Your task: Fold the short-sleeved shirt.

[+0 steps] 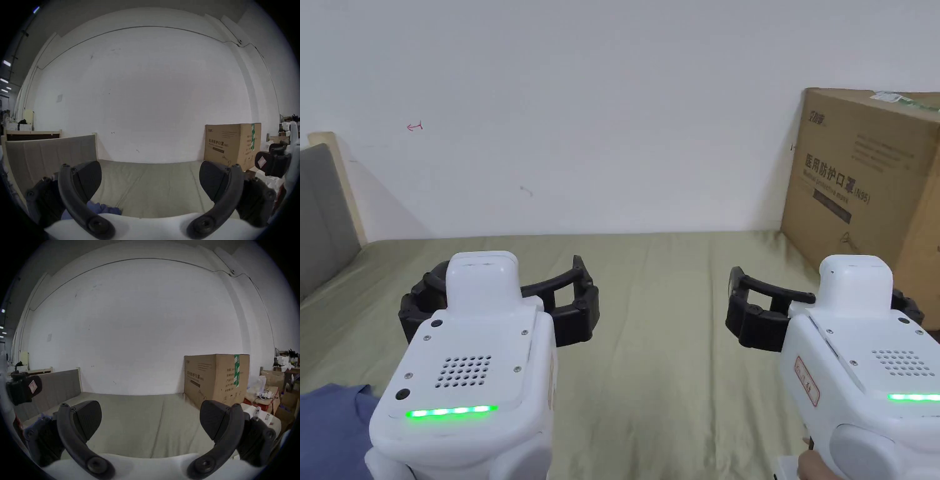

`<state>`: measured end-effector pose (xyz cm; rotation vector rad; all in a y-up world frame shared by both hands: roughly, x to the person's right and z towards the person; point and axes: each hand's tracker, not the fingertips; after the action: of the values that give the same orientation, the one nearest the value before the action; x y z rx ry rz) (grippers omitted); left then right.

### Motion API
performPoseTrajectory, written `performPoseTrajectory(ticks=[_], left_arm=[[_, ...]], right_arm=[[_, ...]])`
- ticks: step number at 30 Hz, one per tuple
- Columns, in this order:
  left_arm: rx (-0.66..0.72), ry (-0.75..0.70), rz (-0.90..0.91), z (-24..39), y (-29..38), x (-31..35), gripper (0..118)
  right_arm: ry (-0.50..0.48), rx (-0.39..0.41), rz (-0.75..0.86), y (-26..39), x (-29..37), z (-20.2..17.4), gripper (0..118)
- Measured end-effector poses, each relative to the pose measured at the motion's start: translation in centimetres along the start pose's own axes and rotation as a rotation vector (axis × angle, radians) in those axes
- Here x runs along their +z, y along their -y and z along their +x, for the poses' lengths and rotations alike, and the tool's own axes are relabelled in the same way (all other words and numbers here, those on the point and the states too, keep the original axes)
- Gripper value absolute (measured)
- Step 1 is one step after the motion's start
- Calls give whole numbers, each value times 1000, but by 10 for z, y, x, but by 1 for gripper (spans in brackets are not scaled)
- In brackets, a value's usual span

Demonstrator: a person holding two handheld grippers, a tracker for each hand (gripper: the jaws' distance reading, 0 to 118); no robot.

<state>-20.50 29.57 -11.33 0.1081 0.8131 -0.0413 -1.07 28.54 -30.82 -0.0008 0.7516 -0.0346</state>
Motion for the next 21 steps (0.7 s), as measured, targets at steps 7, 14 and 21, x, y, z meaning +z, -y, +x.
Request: performPoseTrajectory(ticks=[7,14,21], left_arm=[[-16,5,-11,-1,3,-2,118],[-26,5,-17,1,5,0,118],[-50,16,-14,2,5,0,118]], right_arm=[[30,28,20,0,1,2,118],[22,36,26,0,3,-2,118],[25,36,17,-1,2,-4,118]])
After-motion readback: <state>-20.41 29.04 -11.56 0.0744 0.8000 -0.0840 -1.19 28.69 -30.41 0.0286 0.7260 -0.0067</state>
